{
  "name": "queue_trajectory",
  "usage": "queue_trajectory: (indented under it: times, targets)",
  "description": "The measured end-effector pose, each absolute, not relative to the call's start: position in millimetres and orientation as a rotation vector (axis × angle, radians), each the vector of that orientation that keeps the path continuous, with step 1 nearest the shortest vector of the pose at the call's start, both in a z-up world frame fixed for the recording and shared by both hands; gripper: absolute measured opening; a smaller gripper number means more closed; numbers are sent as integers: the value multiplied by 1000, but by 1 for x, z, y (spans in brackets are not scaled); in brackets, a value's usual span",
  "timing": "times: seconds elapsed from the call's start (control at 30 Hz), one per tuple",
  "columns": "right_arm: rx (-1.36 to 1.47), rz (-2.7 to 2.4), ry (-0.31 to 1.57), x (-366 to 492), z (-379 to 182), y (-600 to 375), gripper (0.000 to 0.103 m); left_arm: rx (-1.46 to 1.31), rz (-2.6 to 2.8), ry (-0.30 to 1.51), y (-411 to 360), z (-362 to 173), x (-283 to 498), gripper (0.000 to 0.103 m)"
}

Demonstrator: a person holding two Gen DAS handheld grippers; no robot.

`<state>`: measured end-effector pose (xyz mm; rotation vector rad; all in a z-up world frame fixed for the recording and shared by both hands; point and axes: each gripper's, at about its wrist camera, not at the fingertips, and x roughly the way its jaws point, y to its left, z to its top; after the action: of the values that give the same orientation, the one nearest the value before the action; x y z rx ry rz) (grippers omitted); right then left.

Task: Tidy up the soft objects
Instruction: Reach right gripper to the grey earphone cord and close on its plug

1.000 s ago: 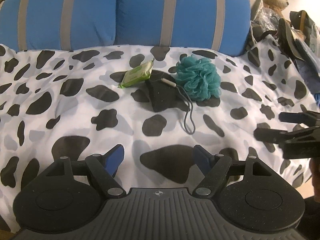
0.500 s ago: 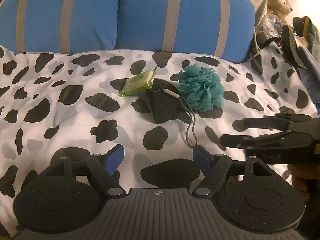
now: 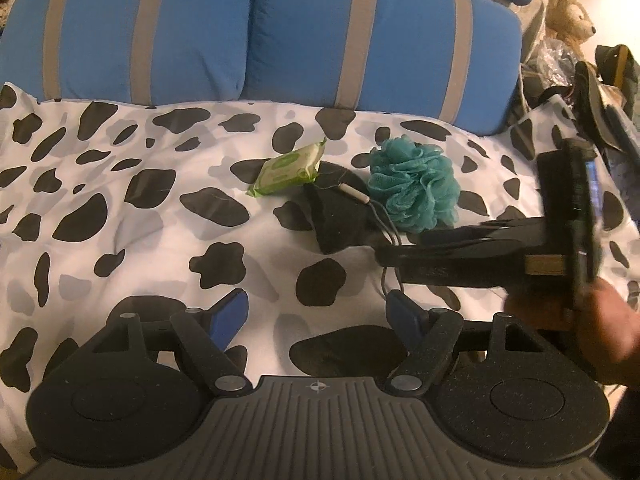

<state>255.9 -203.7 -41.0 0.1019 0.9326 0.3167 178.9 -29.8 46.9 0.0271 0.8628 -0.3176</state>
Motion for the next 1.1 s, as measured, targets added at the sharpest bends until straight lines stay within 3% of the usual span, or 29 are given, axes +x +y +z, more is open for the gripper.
queue_trajectory:
  times: [0.2,0.27,0.33,0.4,1.1]
  targets:
    - [163,292,946,274,-54,-200,53,18,-319,883,-28,45,180,75]
    - [170,288,949,278,-56,-199,43,19,-320,885,-28,45,180,75]
    - [172,297,972,280,-60,-199,20,24,-321,891,-29,44,180,75]
    - [164,304,995,279,-60,-200,5,22,-322,896,-29,43,181,75]
    - [171,302,1202,200,-44,-260,5,52,-337,935,-47,35,174,75]
